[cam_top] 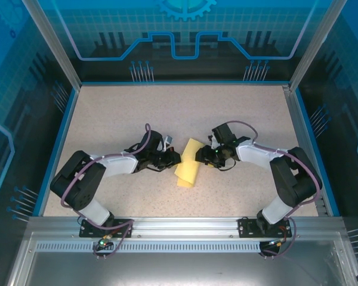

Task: Fold a paper plane with a square sheet of paper (pick it up from the middle)
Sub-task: First fold in half a square sheet of paper at the center of the table.

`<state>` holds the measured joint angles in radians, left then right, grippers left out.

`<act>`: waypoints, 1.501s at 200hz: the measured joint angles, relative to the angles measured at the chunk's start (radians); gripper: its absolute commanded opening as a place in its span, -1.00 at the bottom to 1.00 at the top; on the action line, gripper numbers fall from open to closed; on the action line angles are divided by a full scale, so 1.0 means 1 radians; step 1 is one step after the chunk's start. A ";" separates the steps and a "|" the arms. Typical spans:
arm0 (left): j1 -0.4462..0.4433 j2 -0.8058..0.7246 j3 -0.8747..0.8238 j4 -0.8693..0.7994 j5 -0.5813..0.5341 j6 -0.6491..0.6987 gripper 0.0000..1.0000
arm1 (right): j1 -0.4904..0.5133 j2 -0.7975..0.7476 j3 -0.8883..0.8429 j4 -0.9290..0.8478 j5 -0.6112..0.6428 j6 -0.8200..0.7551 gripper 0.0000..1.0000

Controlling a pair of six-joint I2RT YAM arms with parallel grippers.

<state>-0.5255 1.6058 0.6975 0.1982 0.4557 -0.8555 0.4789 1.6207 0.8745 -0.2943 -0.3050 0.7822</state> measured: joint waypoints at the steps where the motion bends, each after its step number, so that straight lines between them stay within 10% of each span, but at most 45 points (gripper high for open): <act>1: 0.000 0.001 0.000 -0.001 -0.001 0.000 -1.00 | 0.000 0.001 0.002 -0.001 0.002 0.000 0.10; 141: -0.003 0.045 0.000 -0.009 -0.010 0.020 -0.92 | 0.077 0.060 0.087 -0.087 0.078 -0.027 0.23; 190: -0.012 0.051 0.001 -0.011 0.010 0.049 -0.33 | 0.075 0.070 0.087 -0.088 0.080 -0.031 0.20; 300: -0.014 -0.133 0.004 -0.229 -0.210 0.107 -0.11 | 0.064 0.123 0.116 -0.144 0.080 -0.076 0.35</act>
<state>-0.5396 1.4731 0.7013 -0.0307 0.2455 -0.7486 0.5426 1.7439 0.9905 -0.4381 -0.2253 0.7063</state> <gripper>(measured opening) 0.447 0.653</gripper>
